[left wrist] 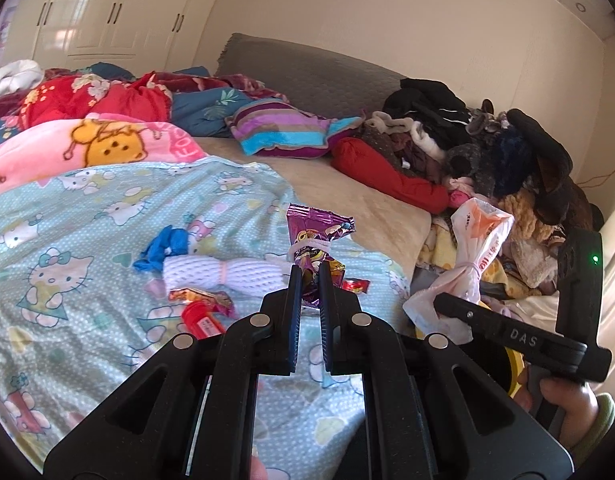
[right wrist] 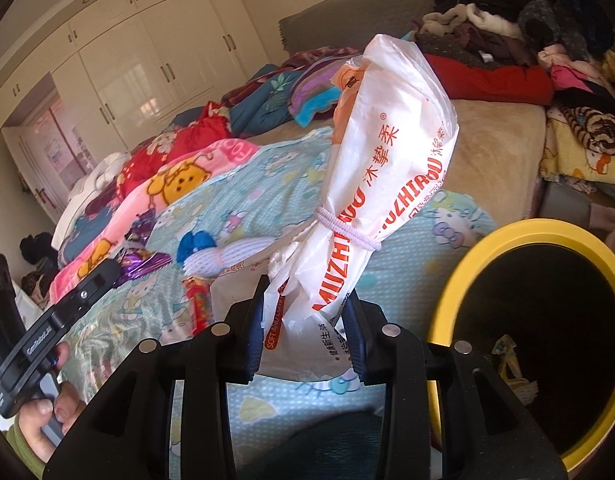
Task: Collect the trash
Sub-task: 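Carry the MUZHIGUO bag over the yellow bin with the right tool while the left carries the purple wrapper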
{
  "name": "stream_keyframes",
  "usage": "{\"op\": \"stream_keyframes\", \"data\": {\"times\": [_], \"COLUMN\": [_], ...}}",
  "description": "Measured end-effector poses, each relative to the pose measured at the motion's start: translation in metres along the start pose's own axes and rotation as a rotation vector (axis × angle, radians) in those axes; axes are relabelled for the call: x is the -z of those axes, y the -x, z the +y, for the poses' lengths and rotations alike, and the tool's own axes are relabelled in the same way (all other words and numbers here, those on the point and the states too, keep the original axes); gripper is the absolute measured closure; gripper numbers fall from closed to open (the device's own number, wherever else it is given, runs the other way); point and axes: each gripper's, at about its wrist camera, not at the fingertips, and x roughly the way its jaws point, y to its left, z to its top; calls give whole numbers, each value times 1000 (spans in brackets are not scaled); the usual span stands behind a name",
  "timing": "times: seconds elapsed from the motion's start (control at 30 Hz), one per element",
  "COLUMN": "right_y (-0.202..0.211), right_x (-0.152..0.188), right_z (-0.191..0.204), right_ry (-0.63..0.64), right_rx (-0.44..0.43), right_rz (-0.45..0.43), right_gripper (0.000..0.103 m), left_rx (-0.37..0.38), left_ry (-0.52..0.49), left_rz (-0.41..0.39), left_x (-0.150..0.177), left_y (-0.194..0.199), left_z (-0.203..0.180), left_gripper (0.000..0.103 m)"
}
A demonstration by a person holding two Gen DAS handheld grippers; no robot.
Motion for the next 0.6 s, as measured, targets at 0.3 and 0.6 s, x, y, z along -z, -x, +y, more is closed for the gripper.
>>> {"op": "stream_keyframes", "data": {"times": [0.3,0.6], "right_y": [17,33], "right_x": [-4,-6], "right_z": [-34,-71], "right_ry": [-45,-94], "right_rx": [66,125], "right_rz": [-36,-55], "right_gripper": [70,70], "left_rx": [42,79], "left_ry": [-37,-77], "left_rz": [23,39], "left_x": [6,11], "left_y": [-9,-15], "left_z": [-25,-47], "left_gripper": [98,98]}}
